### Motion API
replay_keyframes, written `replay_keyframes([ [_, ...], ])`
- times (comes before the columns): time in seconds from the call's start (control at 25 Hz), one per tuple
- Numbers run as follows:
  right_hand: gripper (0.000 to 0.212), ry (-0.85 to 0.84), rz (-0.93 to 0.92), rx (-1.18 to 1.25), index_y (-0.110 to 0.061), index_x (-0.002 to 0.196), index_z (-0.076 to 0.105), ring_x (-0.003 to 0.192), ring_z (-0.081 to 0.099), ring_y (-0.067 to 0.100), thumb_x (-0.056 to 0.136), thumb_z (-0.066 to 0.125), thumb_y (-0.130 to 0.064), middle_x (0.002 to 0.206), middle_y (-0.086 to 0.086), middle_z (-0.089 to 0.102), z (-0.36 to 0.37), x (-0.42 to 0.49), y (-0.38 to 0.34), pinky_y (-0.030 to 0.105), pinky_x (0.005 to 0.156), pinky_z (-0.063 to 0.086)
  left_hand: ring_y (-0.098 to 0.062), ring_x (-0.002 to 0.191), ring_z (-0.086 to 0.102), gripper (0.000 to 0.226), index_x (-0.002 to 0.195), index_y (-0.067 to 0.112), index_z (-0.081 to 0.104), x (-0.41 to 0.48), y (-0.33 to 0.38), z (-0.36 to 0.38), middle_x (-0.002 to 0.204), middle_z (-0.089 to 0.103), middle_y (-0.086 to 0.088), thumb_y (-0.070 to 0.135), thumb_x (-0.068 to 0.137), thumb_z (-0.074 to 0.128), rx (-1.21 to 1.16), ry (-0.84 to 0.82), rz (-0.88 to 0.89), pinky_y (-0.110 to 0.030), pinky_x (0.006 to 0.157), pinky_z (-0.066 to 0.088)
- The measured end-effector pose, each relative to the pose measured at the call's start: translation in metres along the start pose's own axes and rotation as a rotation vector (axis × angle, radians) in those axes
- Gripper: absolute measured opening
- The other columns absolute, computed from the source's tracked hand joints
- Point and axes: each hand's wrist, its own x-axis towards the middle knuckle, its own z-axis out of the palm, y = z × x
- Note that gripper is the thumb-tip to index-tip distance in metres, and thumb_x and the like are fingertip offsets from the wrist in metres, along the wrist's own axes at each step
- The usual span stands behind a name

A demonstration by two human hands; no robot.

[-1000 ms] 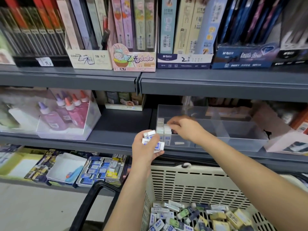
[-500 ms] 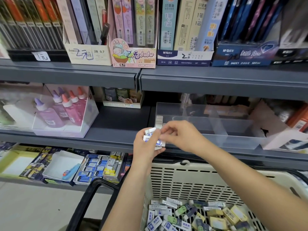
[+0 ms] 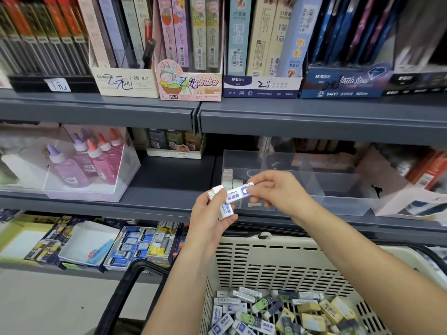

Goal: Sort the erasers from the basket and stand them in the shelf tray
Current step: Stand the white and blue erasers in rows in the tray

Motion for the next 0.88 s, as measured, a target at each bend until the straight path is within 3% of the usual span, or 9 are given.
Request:
replay_keyframes([
  [0.12,0.016,0.163,-0.069,0.105,-0.003,0.097,0.064,0.053,0.062,0.003,0.083,0.062,0.004,0.069,0.001,0.067,-0.01,0.025,-0.005,0.013,0.054,0.05,-0.014,0.073,0.06,0.019,0.112,0.011,0.053,0.004,0.0,-0.002,0.084,0.063,-0.007,0.013,0.093,0.053,0.022,0.05,0.034,-0.024,0.053,0.051],
  [0.24,0.024,0.295,-0.126,-0.21,-0.005,0.106,0.067,0.073,0.06,0.011,0.084,0.062,0.001,0.086,0.001,0.064,-0.011,0.055,-0.011,0.019,0.078,0.048,-0.017,0.079,0.061,0.019,0.112,0.016,0.05,0.005,-0.001,-0.003,0.092,0.063,-0.01,0.009,0.094,0.045,0.061,0.08,0.048,-0.025,0.054,0.053],
  [0.32,0.022,0.232,-0.141,-0.471,-0.015,0.105,0.069,0.085,0.06,0.012,0.084,0.065,-0.009,0.092,-0.003,0.066,-0.006,0.066,-0.01,0.013,0.078,0.041,-0.017,0.083,0.061,0.02,0.113,0.016,0.05,0.005,-0.002,-0.004,0.097,0.062,-0.011,0.009,0.095,0.045,0.097,0.09,0.052,-0.024,0.055,0.053],
  [0.48,0.017,-0.01,-0.057,-0.608,-0.018,0.102,0.069,0.092,0.066,0.019,0.086,0.062,-0.015,0.103,0.003,0.07,0.009,0.074,0.001,0.026,0.089,0.049,-0.016,0.08,0.062,0.024,0.116,0.015,0.05,0.007,-0.002,-0.003,0.096,0.062,-0.011,0.007,0.093,0.05,0.109,0.08,0.058,-0.023,0.056,0.054],
  [0.6,0.021,-0.083,-0.052,-0.695,-0.016,0.109,0.066,0.097,0.065,0.021,0.092,0.053,-0.019,0.107,0.004,0.069,0.013,0.073,0.003,0.024,0.085,0.047,-0.013,0.079,0.065,0.021,0.109,0.018,0.054,0.007,-0.002,-0.004,0.097,0.064,-0.009,0.009,0.091,0.057,0.117,0.053,0.082,-0.023,0.058,0.054],
  [0.72,0.024,-0.023,-0.143,-0.773,-0.019,0.111,0.065,0.102,0.061,0.021,0.095,0.048,-0.025,0.114,0.0,0.066,0.009,0.064,-0.001,0.025,0.087,0.045,-0.01,0.078,0.068,0.023,0.111,0.017,0.057,0.006,-0.002,-0.005,0.097,0.067,-0.008,0.013,0.089,0.062,0.135,0.012,0.105,-0.023,0.061,0.054],
  [0.8,0.024,0.002,-0.263,-0.708,-0.021,0.103,0.069,0.092,0.061,0.015,0.093,0.051,-0.032,0.104,-0.003,0.069,0.012,0.05,-0.007,0.028,0.082,0.047,-0.01,0.077,0.068,0.024,0.11,0.017,0.059,0.004,-0.001,-0.008,0.093,0.069,-0.006,0.015,0.087,0.064,0.155,-0.021,0.116,-0.023,0.062,0.054],
  [0.88,0.017,-0.084,-0.297,-0.598,-0.024,0.091,0.072,0.075,0.06,0.004,0.088,0.058,-0.033,0.084,-0.011,0.069,0.019,0.036,-0.012,0.023,0.071,0.045,-0.01,0.076,0.069,0.025,0.11,0.017,0.06,0.002,0.0,-0.008,0.087,0.071,-0.003,0.018,0.085,0.066,0.175,-0.057,0.118,-0.022,0.062,0.053],
])
